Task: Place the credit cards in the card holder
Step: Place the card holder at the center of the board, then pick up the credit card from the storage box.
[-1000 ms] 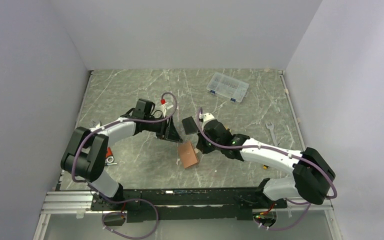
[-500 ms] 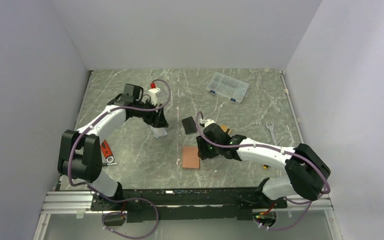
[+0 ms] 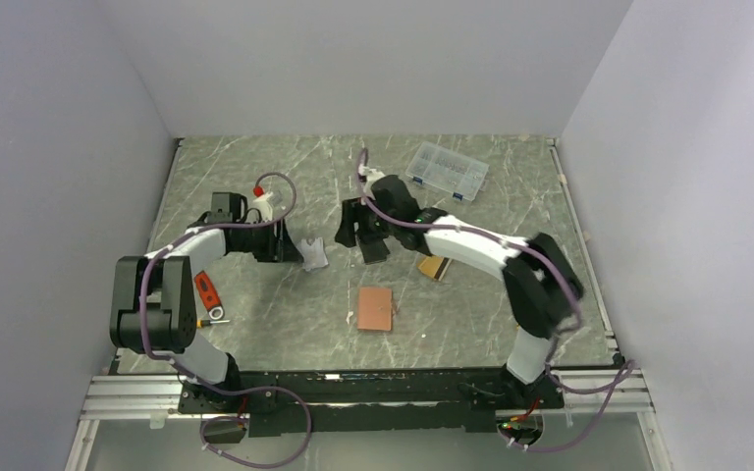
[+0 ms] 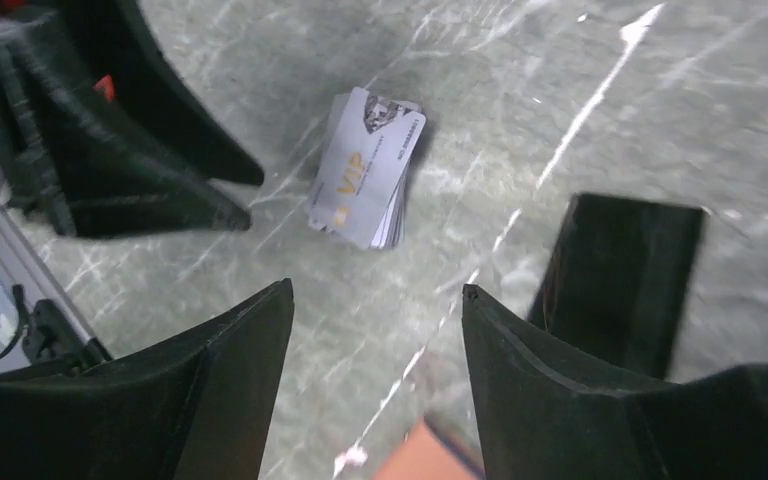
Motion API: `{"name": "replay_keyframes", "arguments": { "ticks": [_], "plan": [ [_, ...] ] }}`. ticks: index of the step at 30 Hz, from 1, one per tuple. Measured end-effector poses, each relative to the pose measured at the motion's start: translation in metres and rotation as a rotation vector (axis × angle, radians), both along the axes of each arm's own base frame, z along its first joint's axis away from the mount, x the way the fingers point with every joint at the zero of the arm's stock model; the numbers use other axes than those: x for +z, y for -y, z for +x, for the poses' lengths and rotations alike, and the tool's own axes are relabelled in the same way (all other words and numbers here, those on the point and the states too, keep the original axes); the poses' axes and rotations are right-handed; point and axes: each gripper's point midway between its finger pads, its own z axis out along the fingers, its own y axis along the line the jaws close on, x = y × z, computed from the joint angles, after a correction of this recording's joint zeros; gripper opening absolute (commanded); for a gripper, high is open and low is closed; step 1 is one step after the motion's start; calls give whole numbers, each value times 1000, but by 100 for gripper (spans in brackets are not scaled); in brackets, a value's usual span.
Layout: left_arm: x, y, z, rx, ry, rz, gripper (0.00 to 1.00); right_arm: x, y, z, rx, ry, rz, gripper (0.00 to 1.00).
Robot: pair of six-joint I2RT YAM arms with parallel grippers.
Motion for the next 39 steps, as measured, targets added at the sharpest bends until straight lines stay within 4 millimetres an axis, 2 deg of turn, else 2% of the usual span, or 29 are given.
{"name": "replay_keyframes", "arguments": {
  "ticks": [3, 8, 14, 17, 19, 31, 35, 39],
  "plan": [
    [-8, 2, -7, 35, -53, -42, 50, -39, -24, 13, 48, -65, -6, 68],
    [-13, -1, -4, 101, -82, -83, 58, -99, -39, 24, 78, -167, -43, 69],
    [-22, -1, -4, 130, -103, -101, 56, -87, -62, 46, 93, -127, 24, 69],
    [-28, -1, -2, 139, -117, -102, 55, -92, -68, 51, 97, -126, 33, 67],
    [-33, -1, 0, 147, -124, -100, 54, -98, -71, 51, 104, -139, 43, 66],
    [-40, 1, 12, 164, -132, -130, 46, -101, -82, 55, 112, -160, 100, 52],
    [-41, 1, 16, 172, -124, -106, 40, -101, -84, 55, 108, -179, 122, 48],
    [-43, 7, 24, 159, -89, -31, 37, -103, -84, 52, 105, -207, 148, 44]
  ]
}}
